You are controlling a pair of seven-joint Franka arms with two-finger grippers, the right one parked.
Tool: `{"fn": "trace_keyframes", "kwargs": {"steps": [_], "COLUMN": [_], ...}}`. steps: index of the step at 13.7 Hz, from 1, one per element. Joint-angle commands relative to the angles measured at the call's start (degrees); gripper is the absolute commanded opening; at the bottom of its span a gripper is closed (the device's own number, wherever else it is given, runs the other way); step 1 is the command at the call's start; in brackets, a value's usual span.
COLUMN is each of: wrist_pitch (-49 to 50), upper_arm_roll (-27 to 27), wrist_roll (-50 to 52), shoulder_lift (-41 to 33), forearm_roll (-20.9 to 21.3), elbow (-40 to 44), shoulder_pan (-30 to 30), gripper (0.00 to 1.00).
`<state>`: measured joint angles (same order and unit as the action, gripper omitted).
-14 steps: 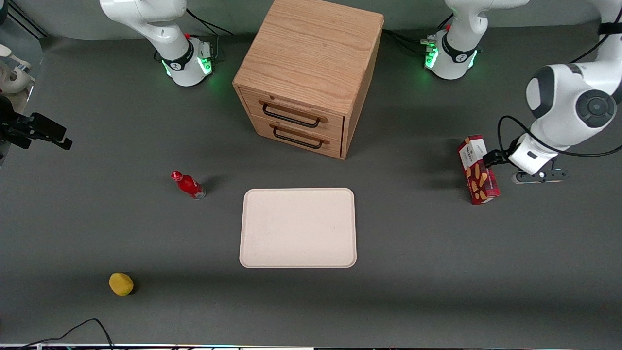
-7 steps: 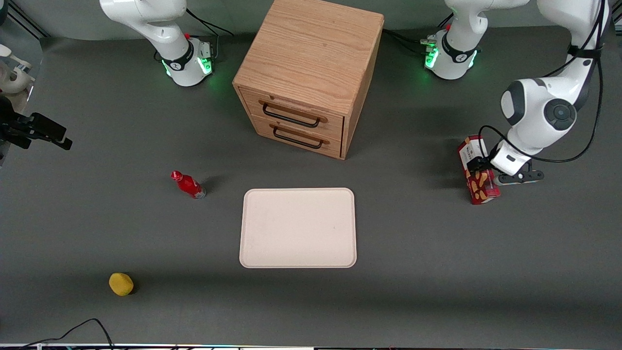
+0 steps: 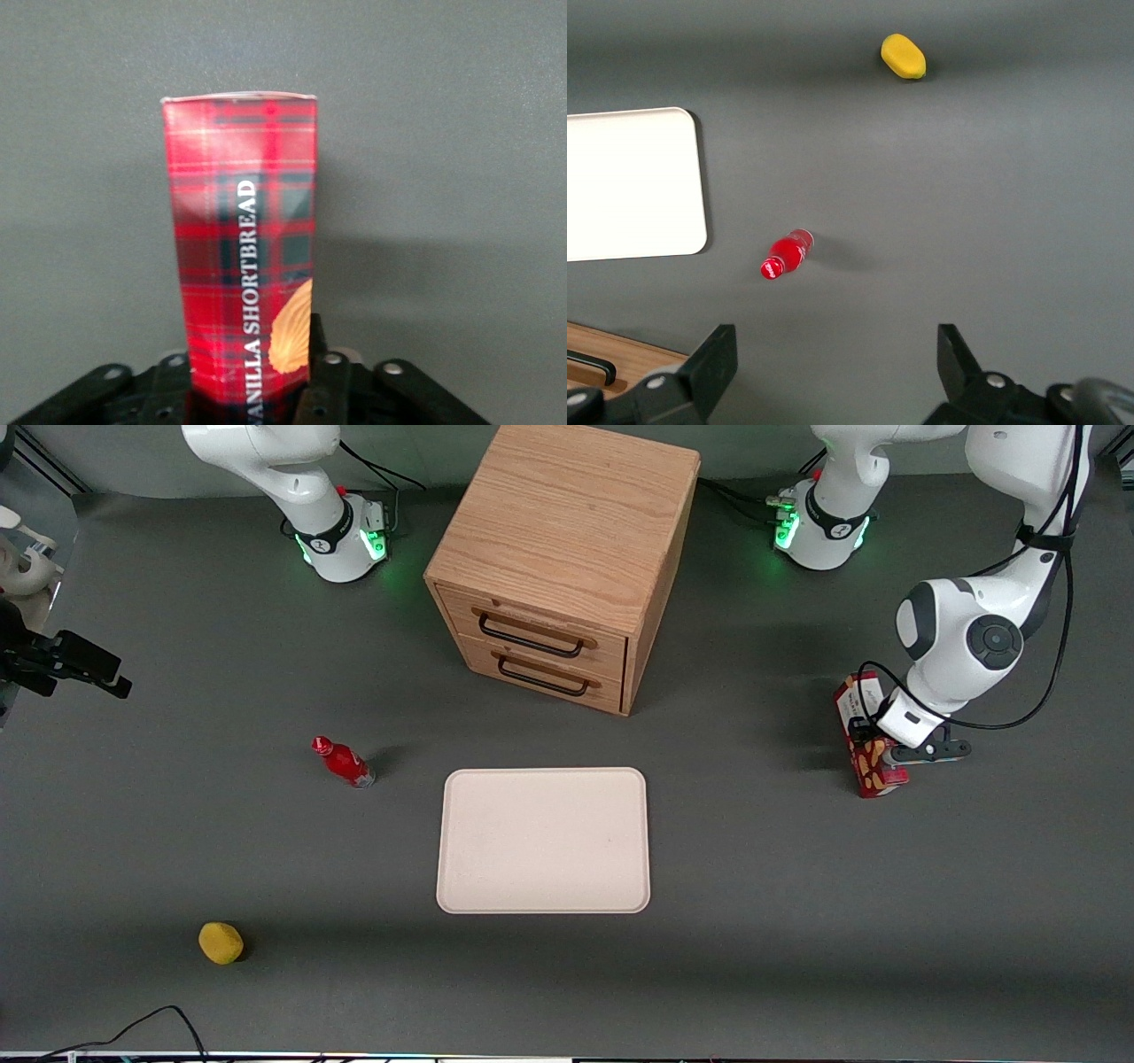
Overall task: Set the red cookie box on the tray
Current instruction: 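Lift the red shortbread box upright with the left gripper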
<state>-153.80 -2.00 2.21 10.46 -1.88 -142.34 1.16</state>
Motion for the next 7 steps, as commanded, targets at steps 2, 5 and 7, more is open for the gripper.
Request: {"fn": "trace_keyframes", "kwargs": {"steps": [2, 5, 7], "wrist_pitch": [0.52, 3.13, 13.47], "upper_arm_roll": [-0.2, 0.06, 1.11], "wrist_roll": [-0.01, 0.34, 1.3], "shoulder_lift": [-1.49, -3.77, -7.28], "forearm_roll": [-0.85, -0.85, -0.85], "elbow": [-0.22, 0.3, 3.72], "shoulder_pan": [0.69, 0.69, 0.69], "gripper": [0.28, 0.28, 0.28]}}
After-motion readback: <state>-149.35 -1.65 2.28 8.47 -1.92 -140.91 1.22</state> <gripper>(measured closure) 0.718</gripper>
